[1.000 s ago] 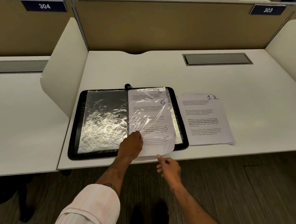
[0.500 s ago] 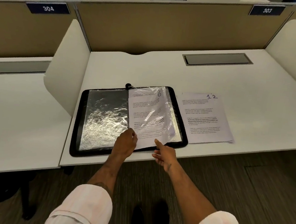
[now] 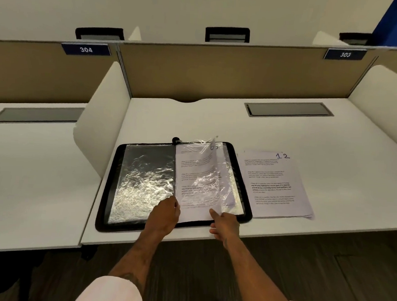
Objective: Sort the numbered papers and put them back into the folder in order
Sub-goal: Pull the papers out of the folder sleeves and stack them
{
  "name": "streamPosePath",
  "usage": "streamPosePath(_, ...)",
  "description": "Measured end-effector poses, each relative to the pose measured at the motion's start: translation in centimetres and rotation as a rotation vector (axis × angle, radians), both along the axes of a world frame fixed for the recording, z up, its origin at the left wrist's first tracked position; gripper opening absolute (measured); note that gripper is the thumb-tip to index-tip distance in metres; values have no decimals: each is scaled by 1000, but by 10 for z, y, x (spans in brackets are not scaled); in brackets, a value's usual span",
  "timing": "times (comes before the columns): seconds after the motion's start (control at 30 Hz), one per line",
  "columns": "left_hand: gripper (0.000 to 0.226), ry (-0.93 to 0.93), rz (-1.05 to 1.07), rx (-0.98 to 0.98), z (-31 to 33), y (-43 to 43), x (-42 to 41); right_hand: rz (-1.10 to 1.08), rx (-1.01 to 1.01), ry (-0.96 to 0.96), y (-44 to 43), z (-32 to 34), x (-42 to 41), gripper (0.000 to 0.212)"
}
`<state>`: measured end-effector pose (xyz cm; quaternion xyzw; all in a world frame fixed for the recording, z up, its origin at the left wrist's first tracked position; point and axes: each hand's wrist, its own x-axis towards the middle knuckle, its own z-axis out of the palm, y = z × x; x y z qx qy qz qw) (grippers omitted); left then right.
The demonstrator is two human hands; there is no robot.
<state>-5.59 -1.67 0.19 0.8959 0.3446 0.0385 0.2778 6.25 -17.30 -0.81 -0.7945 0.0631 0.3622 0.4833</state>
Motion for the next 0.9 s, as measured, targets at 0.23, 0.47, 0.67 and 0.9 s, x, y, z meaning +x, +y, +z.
streamPosePath(0.23, 22, 49, 31, 94, 3, -1, -1, 188, -74, -213, 7, -6, -5, 32)
streamPosePath(0.47, 36, 33, 108, 194, 29, -6, 22, 648, -334, -728, 21, 52, -43, 40)
streamPosePath(0.67, 24, -17, 242, 140, 54, 13, 20, 883, -297, -985, 19, 123, -89, 25)
streamPosePath(0.9, 26, -112, 644, -82, 37, 35, -40, 947, -327, -973, -25, 226, -75, 33)
